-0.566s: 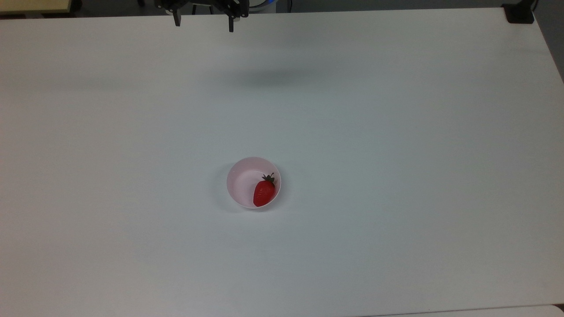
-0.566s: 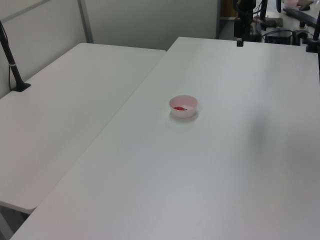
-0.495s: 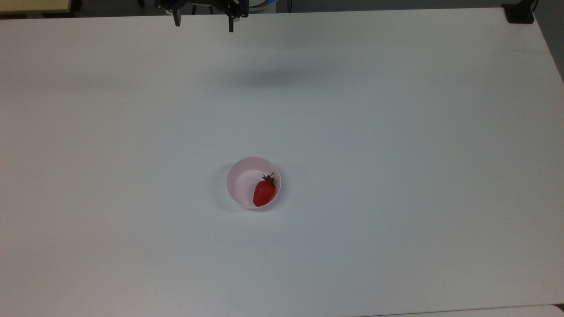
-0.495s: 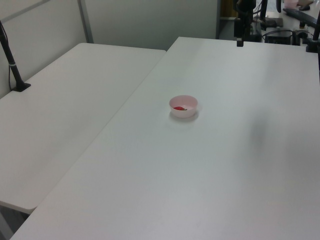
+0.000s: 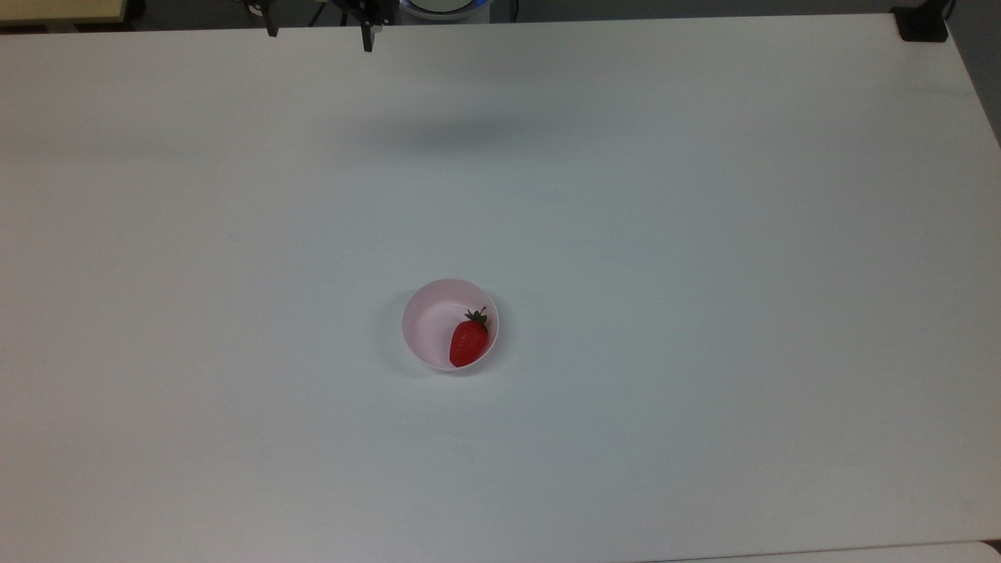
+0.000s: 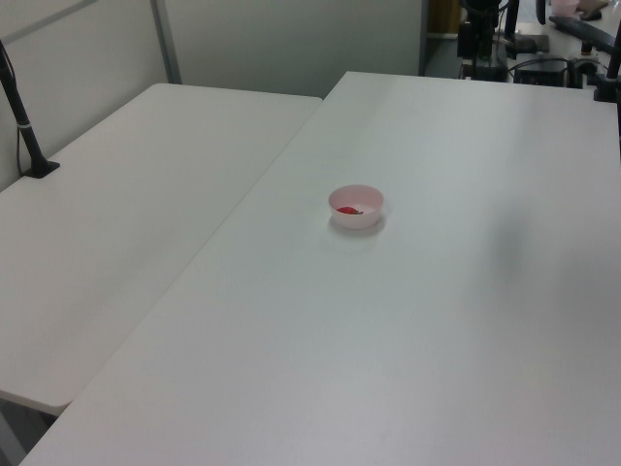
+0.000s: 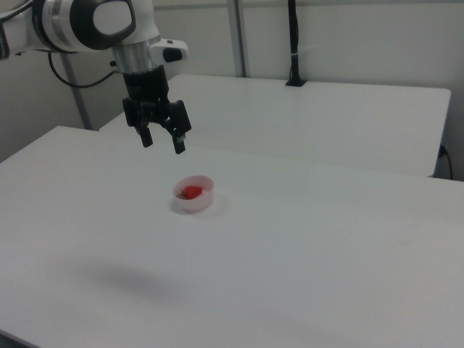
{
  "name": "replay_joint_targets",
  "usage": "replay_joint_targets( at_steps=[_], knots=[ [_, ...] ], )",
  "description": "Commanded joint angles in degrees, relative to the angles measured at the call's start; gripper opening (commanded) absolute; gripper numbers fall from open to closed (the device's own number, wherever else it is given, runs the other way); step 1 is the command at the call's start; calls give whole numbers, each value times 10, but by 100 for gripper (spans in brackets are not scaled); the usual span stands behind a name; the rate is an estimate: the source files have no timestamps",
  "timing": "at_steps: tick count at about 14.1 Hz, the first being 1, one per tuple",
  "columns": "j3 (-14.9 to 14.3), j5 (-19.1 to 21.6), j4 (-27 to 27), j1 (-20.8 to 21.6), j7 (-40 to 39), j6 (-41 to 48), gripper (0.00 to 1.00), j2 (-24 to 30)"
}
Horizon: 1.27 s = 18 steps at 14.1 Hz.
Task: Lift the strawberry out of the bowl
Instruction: 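Move the gripper down over the pink bowl toward the red strawberry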
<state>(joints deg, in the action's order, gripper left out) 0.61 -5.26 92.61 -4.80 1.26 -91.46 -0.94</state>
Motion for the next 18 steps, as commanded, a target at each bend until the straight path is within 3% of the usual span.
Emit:
replay_joint_targets(
  at_steps=[1, 4, 7, 13, 18],
  knots=[
    [-3, 12, -5, 8, 2, -10, 100, -18],
    [3, 12, -58, 11, 127, -32, 100, -85],
    [3, 12, -60, 31, 262, -106, 100, -114],
    [2, 8, -63, 78, 427, -195, 99, -190],
    [2, 7, -63, 94, 543, -279, 85, -249]
  ],
)
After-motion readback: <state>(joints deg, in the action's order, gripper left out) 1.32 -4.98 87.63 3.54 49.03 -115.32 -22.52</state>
